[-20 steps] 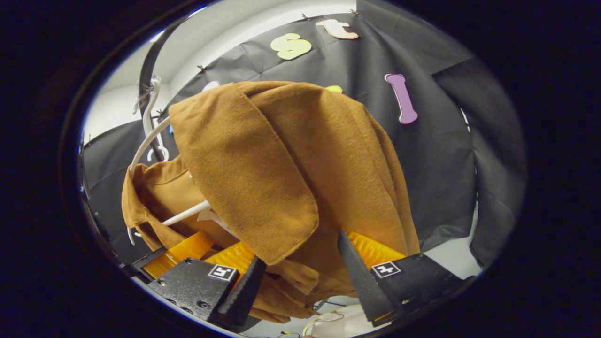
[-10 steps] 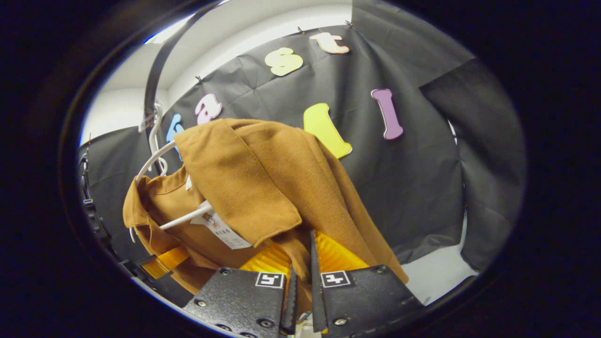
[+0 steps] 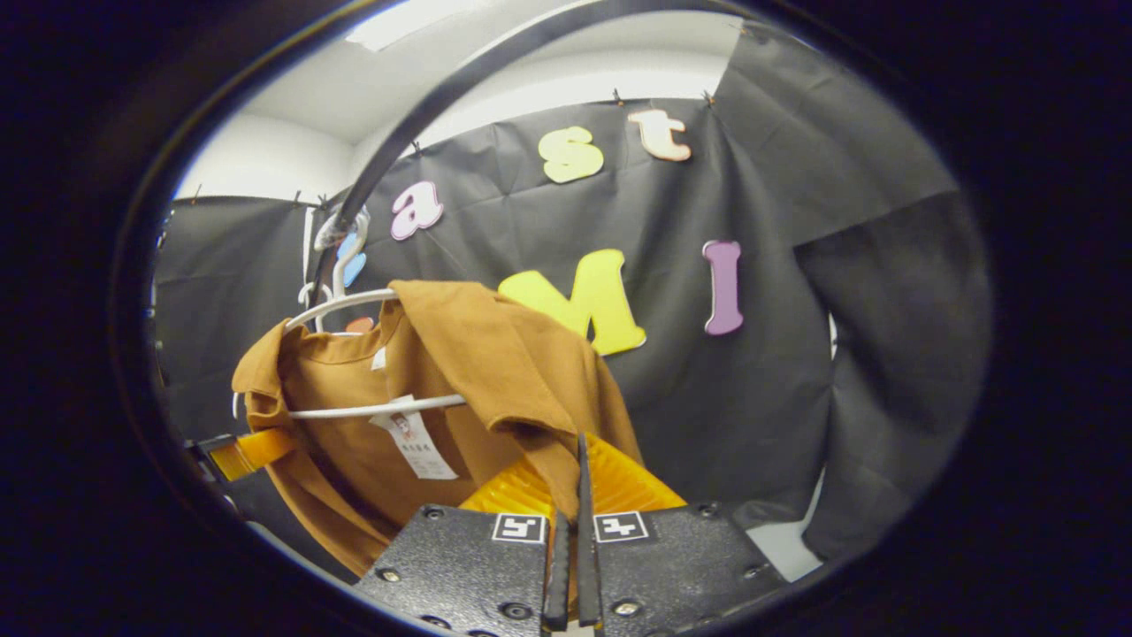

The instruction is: Grasp the clothes on the hanger with both hands and then place them into the laundry hamper below.

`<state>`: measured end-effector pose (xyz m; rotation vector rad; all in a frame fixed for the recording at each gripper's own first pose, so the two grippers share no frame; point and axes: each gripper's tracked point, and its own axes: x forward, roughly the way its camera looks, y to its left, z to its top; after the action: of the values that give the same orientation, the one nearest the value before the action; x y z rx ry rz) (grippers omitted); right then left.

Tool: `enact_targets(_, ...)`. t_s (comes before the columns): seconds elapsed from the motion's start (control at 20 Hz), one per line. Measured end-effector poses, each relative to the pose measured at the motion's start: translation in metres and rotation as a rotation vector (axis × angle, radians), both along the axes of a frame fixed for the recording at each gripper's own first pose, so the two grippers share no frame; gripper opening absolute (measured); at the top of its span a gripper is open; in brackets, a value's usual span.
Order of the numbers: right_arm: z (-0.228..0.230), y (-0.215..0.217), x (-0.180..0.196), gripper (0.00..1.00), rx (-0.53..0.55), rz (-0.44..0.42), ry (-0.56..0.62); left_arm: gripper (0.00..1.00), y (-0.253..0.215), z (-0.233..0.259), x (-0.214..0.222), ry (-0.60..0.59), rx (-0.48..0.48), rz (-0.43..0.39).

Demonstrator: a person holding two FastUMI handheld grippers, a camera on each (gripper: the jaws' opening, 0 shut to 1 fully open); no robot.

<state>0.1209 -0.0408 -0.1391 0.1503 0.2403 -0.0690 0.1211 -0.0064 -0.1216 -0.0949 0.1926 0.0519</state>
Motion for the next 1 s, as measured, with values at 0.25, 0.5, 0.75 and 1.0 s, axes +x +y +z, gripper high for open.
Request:
enact_targets(0.25, 0.012, -0.006, 0.003, 0.07, 0.069, -0.017, -0.044, 0.00, 0.012, 0.031, -0.004, -0.034, -0.048, -0.017)
enact_targets(0.5, -0.021, 0.004, 0.007, 0.07, 0.320, 0.024, 0.089, 0.00, 0.027, 0.053, -0.014, -0.069, -0.069, -0.010)
enact_targets(0.75, -0.013, -0.005, 0.017, 0.07, 0.462, 0.041, 0.092, 0.06, 0.037, 0.045, -0.018, -0.040, -0.132, -0.002)
enact_targets(1.0, -0.008, -0.011, 0.029, 0.07, 0.614, 0.092, 0.086, 0.00, 0.040, 0.045, -0.011, -0.038, -0.211, -0.055)
